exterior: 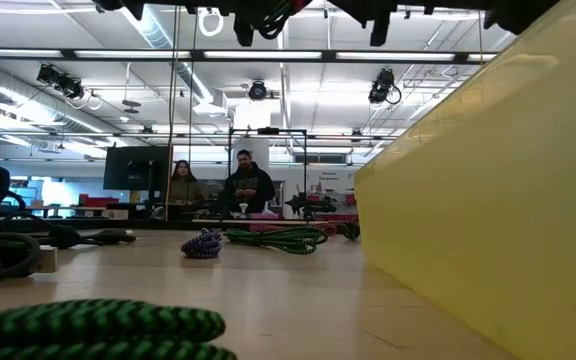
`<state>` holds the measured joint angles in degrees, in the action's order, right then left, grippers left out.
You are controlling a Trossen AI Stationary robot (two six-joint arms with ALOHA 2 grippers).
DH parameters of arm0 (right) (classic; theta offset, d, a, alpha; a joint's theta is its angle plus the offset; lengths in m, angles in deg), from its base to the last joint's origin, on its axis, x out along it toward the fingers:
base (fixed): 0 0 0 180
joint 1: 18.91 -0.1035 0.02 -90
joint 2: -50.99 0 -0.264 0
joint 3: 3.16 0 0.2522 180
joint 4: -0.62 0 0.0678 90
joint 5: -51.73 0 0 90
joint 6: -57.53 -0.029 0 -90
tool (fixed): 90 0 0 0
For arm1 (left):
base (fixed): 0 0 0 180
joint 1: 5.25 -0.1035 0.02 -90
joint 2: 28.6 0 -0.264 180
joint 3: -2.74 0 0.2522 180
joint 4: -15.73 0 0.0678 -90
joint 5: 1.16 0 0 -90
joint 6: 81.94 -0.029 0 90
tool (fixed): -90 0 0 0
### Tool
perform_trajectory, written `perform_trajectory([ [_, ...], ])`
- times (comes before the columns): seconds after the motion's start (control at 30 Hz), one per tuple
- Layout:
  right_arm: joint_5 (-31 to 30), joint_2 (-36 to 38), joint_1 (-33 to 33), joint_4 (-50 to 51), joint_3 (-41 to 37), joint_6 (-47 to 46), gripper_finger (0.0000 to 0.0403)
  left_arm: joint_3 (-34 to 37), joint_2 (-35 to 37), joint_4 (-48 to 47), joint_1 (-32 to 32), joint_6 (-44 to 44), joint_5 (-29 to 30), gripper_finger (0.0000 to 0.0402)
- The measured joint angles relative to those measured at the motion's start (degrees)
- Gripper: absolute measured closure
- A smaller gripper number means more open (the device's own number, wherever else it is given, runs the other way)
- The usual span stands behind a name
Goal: Pick & Place USB Port
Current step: Put the black charger cable into the yellow bin
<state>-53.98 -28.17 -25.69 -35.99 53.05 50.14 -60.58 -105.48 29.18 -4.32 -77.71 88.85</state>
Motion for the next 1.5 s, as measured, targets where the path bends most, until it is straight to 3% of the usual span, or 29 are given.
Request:
perform_trajectory([
  [0.2, -0.9, -0.5, 0.4, 1.1, 0.3, 0.4, 0.0201, 0.0, 0.0, 0.3, 0.6, 0.0, 0.2, 0.0354],
  [0.27, -0.6, -0.5, 0.4, 1.5, 0.3, 0.4, 0.0237, 0.0, 0.0, 0.1, 0.6, 0.1, 0.2, 0.0354],
  [0.4, 1.5, -0.4, 0.4, 1.6, 0.3, 2.0, 0.0363, 0.1, 0.1, 0.1, 0.5, 0.3, 0.1, 0.0354],
  [0.43, 2.5, -0.3, 0.5, 1.5, 0.3, 2.2, 0.0379, 0.1, 0.1, 0.3, 0.6, 0.3, -0.2, 0.0354],
  [0.6, 6.2, 0.5, 0.6, 5.4, 0.3, 0.3, 0.0396, 0.1, 0.0, -2.0, 0.7, 1.3, -0.5, 0.031],
  [0.77, 3.1, 2.4, 0.6, 13.5, 0.2, -2.5, 0.0399, -0.1, 1.3, -8.5, 0.6, 1.3, -0.3, 0.0266],
  [0.9, 2.4, 5.0, -0.1, 18.6, 0.2, -5.0, 0.0399, 0.0, 4.0, -19.3, 0.4, 0.9, 0.9, 0.0252],
  [1.03, 2.3, 8.4, -3.8, 27.5, 0.2, -9.9, 0.0399, 0.0, 7.8, -32.0, -0.5, 0.0, 7.7, 0.025],
  [1.2, -6.4, 11.9, -13.3, 39.3, 0.2, -18.3, 0.0399, 0.0, 12.9, -43.7, -0.9, 0.0, 16.6, 0.0249],
  [1.5, -30.6, 8.4, -32.2, 45.3, 0.2, -40.5, 0.0399, 0.0, 18.6, -54.6, -0.8, 2.9, 25.4, 0.0249],
])
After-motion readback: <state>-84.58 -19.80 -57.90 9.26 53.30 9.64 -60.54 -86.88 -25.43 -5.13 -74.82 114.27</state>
